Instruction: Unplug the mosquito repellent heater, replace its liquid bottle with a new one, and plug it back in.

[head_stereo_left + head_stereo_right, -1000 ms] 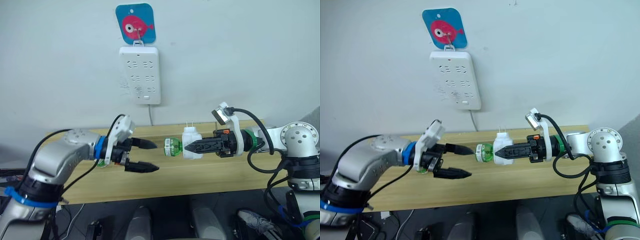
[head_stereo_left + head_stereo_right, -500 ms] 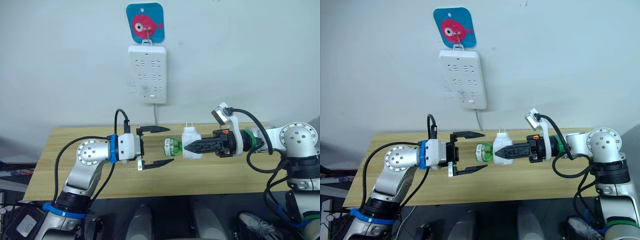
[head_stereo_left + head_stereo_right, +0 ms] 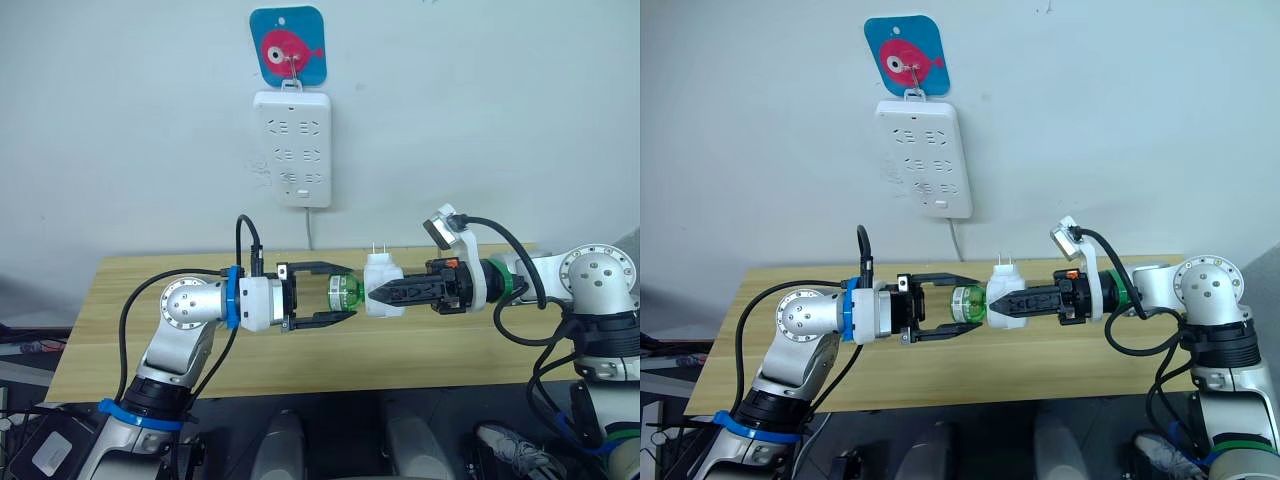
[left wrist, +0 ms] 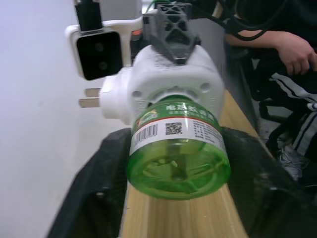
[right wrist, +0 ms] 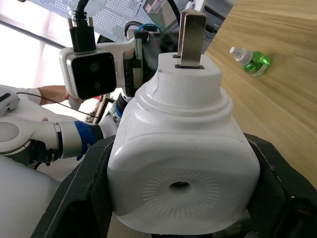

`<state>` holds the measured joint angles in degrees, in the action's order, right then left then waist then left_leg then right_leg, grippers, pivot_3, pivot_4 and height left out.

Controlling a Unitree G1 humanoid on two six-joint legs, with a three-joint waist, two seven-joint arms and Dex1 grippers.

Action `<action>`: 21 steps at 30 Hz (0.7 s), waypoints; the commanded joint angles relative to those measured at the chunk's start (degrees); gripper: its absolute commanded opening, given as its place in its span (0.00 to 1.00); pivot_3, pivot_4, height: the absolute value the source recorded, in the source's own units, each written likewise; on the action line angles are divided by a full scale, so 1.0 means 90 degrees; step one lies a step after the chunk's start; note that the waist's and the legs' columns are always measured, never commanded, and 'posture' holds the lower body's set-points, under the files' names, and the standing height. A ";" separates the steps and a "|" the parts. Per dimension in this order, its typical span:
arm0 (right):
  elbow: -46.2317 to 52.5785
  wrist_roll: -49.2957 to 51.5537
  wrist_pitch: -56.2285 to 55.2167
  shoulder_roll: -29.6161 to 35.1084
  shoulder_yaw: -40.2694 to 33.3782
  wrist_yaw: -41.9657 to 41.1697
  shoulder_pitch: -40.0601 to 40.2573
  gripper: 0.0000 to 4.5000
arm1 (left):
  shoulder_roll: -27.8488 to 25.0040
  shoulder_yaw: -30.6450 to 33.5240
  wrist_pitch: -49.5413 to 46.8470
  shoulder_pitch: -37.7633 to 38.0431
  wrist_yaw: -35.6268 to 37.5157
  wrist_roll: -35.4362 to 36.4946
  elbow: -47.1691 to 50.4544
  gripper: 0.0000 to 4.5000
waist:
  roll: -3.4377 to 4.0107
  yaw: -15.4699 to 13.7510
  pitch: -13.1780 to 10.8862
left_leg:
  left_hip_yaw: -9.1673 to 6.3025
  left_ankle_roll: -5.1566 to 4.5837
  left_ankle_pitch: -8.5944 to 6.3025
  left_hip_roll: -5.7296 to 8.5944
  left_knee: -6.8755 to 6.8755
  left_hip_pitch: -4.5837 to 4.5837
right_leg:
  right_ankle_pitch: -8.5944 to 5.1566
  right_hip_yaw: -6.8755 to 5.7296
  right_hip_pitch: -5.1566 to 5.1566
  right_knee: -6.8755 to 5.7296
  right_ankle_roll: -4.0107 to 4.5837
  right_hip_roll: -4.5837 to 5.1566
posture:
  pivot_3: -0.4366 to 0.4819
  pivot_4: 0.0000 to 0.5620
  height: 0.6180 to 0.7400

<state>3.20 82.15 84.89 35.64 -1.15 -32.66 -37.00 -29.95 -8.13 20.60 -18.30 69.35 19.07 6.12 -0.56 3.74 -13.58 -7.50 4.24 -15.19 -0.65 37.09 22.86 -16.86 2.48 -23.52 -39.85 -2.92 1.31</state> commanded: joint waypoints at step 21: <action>0.0331 0.0022 -0.0009 0.0110 -0.0173 -0.0208 0.0093 0.68 | -0.2197 0.0443 -1.0781 -0.2665 -0.0681 0.4957 0.0042 0.50 | -0.0003 0.0232 -0.0003 | -0.0017 -0.0002 0.0001 -0.0008 -0.0009 -0.0005 | -0.0005 -0.0013 -0.0003 -0.0007 0.0002 -0.0013 | 0.40 0.37 0.88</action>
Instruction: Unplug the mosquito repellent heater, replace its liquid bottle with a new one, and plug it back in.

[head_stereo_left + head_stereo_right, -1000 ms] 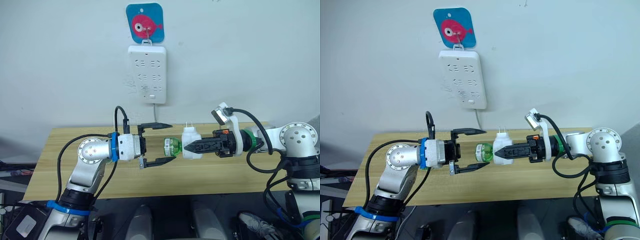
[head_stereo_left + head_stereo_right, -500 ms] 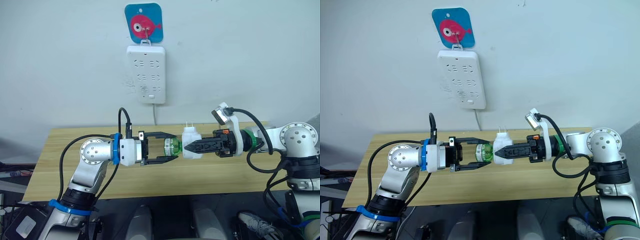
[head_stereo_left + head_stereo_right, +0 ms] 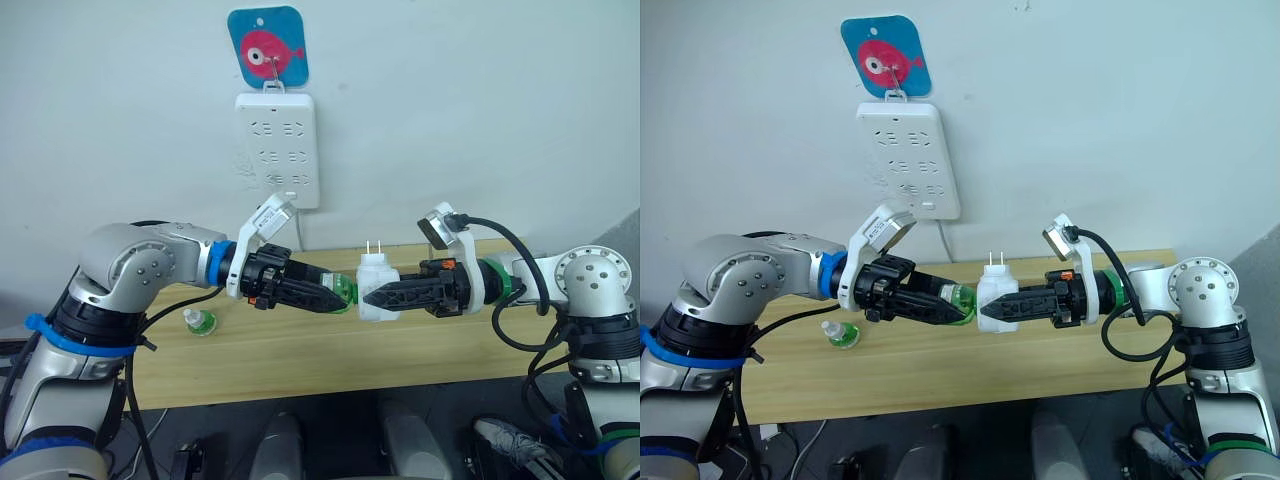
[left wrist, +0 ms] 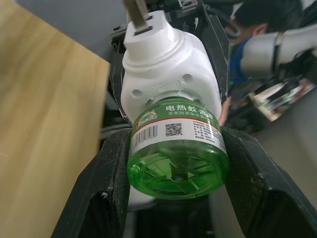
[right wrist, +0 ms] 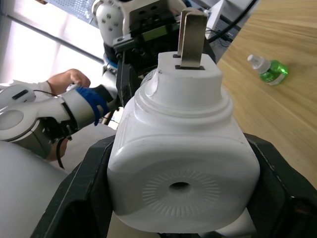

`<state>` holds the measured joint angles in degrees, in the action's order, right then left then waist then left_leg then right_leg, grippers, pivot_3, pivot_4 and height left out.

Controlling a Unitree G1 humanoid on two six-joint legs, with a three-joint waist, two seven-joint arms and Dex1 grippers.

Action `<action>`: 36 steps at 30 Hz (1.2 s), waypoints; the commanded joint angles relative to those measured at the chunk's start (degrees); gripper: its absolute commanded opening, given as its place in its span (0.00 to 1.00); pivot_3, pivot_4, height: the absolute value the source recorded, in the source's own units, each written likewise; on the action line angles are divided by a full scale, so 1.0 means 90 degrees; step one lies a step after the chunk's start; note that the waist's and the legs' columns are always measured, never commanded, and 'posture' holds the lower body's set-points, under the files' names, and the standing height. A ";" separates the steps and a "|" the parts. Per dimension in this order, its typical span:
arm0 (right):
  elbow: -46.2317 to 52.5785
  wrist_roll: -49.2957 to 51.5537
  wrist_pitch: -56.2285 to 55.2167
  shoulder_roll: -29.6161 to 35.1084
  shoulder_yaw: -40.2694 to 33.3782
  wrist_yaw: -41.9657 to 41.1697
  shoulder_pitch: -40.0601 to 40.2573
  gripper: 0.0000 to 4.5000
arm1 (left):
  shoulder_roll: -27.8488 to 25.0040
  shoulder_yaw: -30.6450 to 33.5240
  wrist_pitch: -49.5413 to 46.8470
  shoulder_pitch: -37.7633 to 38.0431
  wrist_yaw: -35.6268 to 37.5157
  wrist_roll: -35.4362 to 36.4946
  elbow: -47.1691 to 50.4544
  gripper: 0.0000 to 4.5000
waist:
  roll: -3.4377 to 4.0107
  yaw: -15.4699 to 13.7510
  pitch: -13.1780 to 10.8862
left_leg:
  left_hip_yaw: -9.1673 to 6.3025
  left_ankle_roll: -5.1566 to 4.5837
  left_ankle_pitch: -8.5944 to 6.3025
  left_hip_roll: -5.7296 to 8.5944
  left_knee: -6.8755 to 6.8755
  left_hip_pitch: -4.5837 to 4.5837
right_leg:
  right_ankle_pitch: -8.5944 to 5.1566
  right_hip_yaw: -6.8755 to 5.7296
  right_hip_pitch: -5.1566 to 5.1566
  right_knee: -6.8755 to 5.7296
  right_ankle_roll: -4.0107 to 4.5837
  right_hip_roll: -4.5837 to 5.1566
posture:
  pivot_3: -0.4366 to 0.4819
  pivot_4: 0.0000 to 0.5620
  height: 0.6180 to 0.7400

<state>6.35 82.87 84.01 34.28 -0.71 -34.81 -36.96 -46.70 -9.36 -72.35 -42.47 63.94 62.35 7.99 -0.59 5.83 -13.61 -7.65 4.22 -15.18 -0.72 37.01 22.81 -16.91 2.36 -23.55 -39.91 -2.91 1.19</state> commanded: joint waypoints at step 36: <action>-0.0141 0.0040 0.0066 0.0215 -0.0311 0.0174 0.0084 0.68 | 0.0052 0.0580 0.6245 0.2749 0.0439 -0.3756 0.0678 1.00 | 0.0001 -0.0143 0.0000 | 0.0021 0.0002 0.0001 0.0002 0.0000 0.0001 | 0.0001 0.0018 -0.0005 0.0005 0.0002 0.0010 | 0.40 0.37 0.88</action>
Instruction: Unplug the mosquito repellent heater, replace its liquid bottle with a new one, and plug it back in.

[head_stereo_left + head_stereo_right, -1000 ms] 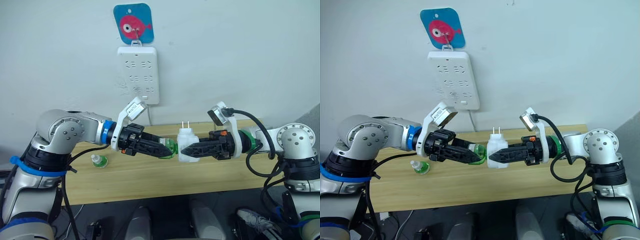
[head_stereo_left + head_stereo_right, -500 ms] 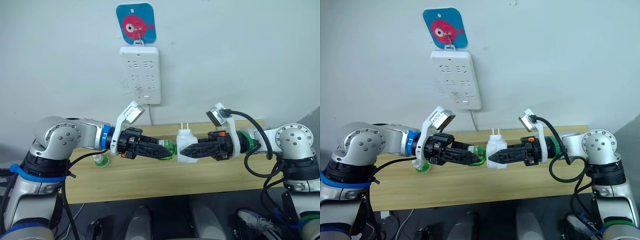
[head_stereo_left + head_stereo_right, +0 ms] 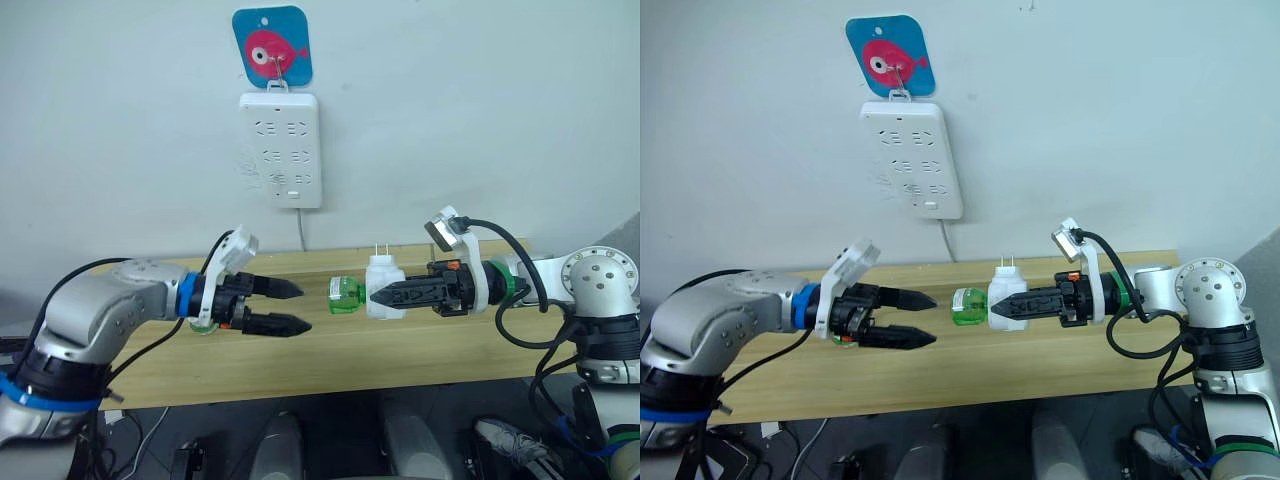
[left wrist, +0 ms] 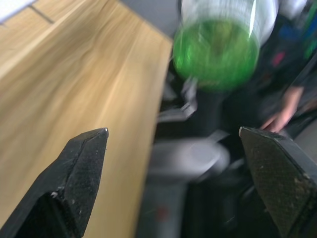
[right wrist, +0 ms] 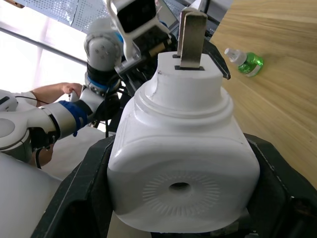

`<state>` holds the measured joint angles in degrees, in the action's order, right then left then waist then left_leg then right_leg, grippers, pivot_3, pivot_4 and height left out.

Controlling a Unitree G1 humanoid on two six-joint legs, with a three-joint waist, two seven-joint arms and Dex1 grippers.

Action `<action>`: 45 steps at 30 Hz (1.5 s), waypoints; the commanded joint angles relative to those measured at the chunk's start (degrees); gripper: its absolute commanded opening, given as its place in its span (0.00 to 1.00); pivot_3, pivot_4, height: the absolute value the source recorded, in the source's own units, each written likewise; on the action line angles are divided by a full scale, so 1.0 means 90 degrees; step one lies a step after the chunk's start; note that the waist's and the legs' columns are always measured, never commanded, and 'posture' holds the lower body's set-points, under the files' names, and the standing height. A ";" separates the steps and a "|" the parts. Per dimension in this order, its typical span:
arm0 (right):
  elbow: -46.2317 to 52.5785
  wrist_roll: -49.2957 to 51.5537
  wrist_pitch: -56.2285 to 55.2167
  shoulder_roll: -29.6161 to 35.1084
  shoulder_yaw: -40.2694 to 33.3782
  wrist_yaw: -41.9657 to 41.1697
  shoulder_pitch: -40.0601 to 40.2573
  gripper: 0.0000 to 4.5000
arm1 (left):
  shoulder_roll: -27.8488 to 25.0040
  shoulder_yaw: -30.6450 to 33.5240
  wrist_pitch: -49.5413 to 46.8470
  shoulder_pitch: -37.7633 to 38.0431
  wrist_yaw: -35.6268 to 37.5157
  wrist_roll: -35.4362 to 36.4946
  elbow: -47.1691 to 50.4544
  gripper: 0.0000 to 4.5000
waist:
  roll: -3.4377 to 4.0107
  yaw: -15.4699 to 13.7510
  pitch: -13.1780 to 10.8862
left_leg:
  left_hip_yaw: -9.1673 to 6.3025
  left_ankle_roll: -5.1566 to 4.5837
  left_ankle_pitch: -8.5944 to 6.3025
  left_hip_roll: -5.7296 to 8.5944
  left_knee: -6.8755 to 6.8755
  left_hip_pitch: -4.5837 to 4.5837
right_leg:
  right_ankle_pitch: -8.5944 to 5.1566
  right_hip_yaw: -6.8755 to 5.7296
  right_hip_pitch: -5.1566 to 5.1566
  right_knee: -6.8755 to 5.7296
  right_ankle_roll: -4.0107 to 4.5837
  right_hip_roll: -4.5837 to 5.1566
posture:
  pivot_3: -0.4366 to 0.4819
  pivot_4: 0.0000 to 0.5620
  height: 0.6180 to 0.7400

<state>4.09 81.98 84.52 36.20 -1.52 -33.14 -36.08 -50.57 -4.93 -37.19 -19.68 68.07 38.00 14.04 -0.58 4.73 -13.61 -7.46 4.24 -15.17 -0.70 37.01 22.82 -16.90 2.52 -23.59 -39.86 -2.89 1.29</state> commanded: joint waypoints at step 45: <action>0.0225 0.0116 0.0098 0.0064 -0.0178 -0.0057 -0.0011 0.68 | 0.0220 0.0119 -0.3248 -0.1916 -0.0361 0.2436 -0.0697 0.50 | -0.0003 0.0100 -0.0002 | -0.0024 -0.0005 -0.0001 0.0002 0.0005 -0.0003 | 0.0000 -0.0018 0.0008 -0.0014 -0.0004 -0.0011 | 0.39 0.37 0.88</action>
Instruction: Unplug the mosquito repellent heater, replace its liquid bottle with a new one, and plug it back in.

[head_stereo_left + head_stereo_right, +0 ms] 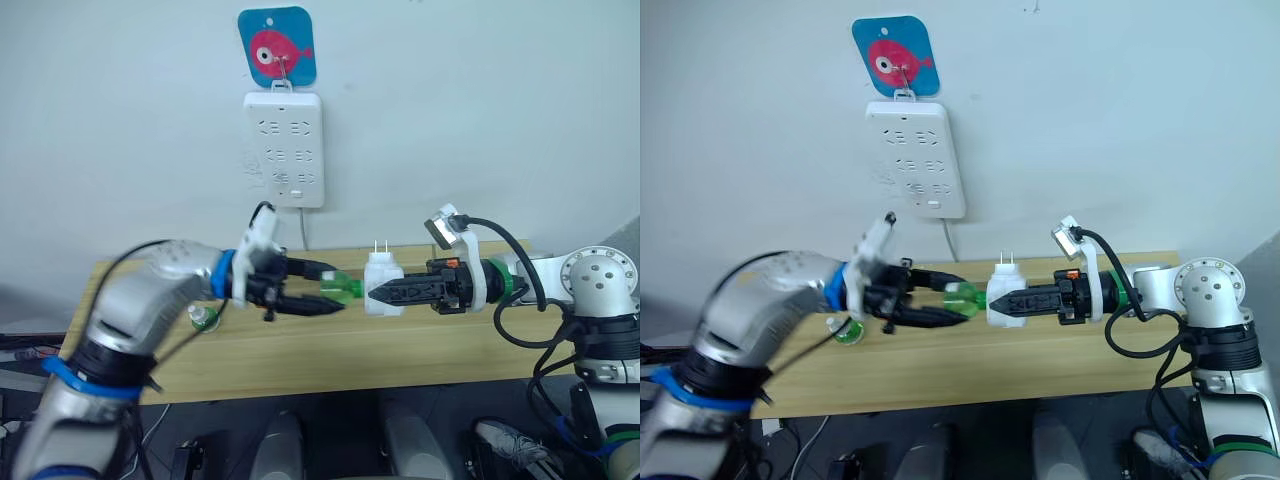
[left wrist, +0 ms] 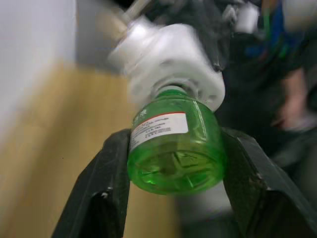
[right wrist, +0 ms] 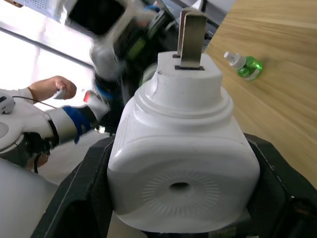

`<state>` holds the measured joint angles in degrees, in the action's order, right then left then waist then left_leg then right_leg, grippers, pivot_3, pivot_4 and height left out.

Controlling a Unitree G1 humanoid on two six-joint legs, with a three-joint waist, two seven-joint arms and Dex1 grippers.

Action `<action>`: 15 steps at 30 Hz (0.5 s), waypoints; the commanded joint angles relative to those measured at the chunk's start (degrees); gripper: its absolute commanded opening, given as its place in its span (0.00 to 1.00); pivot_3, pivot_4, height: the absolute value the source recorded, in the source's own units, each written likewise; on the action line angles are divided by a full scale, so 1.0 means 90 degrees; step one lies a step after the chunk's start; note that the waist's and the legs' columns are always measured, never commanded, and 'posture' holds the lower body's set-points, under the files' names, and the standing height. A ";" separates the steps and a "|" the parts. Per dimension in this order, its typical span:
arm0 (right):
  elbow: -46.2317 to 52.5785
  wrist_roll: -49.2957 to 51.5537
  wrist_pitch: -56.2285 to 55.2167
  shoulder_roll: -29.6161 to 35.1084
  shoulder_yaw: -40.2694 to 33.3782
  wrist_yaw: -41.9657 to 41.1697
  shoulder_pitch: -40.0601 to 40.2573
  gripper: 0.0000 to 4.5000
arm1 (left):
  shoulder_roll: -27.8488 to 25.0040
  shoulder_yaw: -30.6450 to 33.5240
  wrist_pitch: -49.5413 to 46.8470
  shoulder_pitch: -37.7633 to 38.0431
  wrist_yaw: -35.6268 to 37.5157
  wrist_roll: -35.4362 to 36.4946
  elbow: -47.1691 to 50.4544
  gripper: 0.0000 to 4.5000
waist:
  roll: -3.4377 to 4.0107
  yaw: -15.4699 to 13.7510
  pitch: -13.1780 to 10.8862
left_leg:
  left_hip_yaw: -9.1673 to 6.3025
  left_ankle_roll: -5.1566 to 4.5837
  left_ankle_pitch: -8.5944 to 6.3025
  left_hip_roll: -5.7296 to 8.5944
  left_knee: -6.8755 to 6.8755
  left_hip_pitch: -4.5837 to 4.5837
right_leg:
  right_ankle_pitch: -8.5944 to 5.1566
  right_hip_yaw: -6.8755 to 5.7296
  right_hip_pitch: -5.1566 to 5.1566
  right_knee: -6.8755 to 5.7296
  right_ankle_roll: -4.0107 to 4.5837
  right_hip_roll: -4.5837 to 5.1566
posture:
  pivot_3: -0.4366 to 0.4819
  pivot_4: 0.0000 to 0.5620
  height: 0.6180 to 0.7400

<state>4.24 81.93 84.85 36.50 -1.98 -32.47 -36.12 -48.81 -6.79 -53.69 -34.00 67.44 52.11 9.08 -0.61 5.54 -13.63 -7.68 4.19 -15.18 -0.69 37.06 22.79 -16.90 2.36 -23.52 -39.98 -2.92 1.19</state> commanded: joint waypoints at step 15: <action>0.0306 -0.2901 -0.1350 0.0975 0.0885 0.0304 0.0542 0.68 | -0.0313 0.0442 0.0414 0.1091 -0.0270 -0.0852 0.0664 0.50 | 0.0001 -0.0076 -0.0002 | 0.0017 0.0004 0.0002 -0.0003 -0.0005 0.0003 | -0.0001 0.0012 -0.0009 0.0012 0.0004 0.0004 | 0.40 0.39 0.88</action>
<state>6.48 62.80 76.90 44.33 3.29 -30.74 -31.93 -51.98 -4.17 -54.39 -24.82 65.61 46.83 12.32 -0.59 4.86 -13.65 -7.51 4.23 -15.16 -0.72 37.04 22.83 -16.91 2.49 -23.60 -39.86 -2.89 1.23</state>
